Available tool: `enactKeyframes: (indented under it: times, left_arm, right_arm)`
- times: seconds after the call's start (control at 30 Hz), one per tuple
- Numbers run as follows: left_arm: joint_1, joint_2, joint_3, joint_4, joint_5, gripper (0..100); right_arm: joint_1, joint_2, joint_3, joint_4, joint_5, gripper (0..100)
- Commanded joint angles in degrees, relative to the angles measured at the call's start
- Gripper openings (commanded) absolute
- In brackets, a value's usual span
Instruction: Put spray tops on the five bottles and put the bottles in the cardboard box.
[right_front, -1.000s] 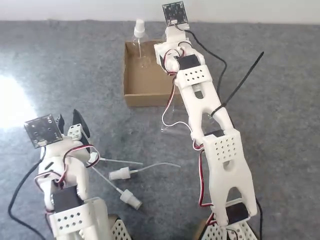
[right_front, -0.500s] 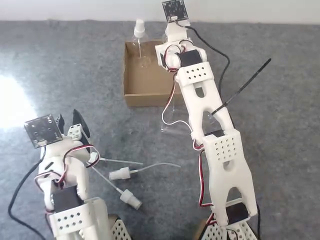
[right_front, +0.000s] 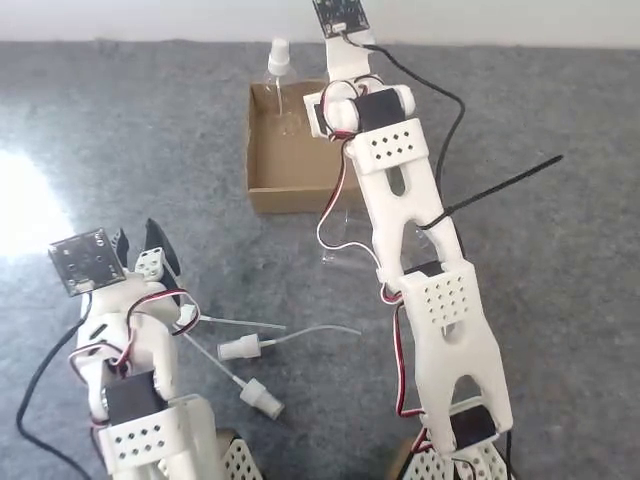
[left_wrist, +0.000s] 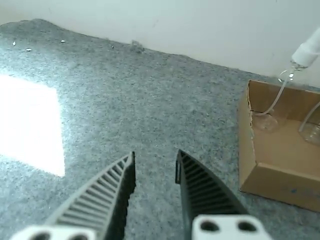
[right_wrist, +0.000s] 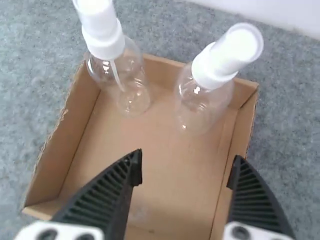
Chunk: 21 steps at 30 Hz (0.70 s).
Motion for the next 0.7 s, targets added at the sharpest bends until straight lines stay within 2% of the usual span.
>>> enactKeyframes:
  times: [0.0,0.4,0.67]
  left_arm:
    - [-0.09,-0.26,-0.48,-1.49,-0.7,12]
    - [-0.18,-0.26,-0.4,-1.49,-0.79,12]
    - [-0.18,-0.26,-0.4,-1.49,-0.79,12]
  right_arm:
    - [-0.75,-1.36,-5.98,4.53,-0.62,24.6]
    - [-1.54,-1.36,-20.84,21.32,-0.53,24.6]
    - [-0.57,-1.89,-21.19,23.69,-0.53,23.5]
